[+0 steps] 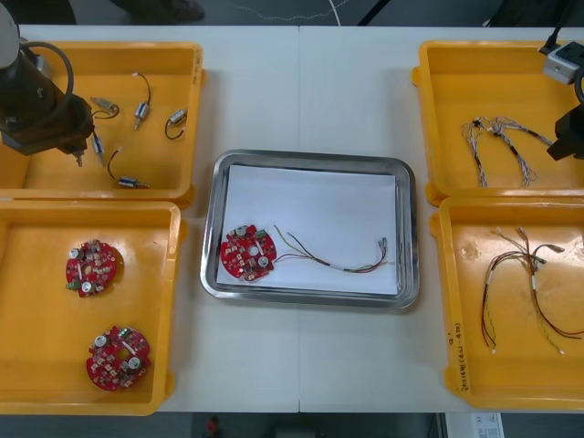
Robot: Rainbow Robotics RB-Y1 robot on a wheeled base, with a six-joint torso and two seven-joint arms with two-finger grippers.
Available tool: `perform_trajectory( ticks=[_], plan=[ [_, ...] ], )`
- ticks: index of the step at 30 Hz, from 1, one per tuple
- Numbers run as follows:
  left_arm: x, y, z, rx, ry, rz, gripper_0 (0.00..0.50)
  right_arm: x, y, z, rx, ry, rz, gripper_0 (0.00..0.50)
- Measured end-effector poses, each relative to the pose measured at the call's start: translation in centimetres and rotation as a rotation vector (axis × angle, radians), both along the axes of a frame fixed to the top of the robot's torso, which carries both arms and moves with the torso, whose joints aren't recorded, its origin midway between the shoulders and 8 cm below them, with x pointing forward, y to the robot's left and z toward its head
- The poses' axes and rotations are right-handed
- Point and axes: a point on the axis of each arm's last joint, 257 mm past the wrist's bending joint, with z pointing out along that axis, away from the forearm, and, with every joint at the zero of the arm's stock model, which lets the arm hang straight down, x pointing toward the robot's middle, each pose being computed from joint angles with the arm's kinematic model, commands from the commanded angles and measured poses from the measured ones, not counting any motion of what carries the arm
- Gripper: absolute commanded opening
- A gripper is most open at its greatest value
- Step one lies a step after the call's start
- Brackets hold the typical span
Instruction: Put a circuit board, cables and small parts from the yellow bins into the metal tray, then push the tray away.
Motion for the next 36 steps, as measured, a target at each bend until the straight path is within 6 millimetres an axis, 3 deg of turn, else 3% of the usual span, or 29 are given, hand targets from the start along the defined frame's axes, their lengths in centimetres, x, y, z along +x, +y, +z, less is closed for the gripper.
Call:
perform_trajectory(
  ticks=[6,16,21,28,36],
  plan=[
    [-1.1,-1.4,1.8,0.031,0.01,-0.048,0.002,0.7,-2.3,-1.0,-0.011,0.084,0.023,0.5],
    [-2.2,-4.1,5.5,0.066,-0.008,-0.128,0.002,5.6,-4.5,0.6,-0.028,0.018,0.1,0.5],
    [-2.3,-4.8,6.8,0.074,-0.015,-0.144,0.002,7.4,-5.6,-0.1,-0.069,-0.022,0.172,0.5],
    [-2.1,-6.0,7.1,0.06,-0.023,-0.166,0.002,9.1,-7.1,-2.8,-0.054,-0.061,0.179,0.5],
    [-1.6,-10.2,6.6,0.027,-0.027,-0.226,0.002,11.3,-6.7,-4.1,0.036,-0.153,0.152,0.5]
  ],
)
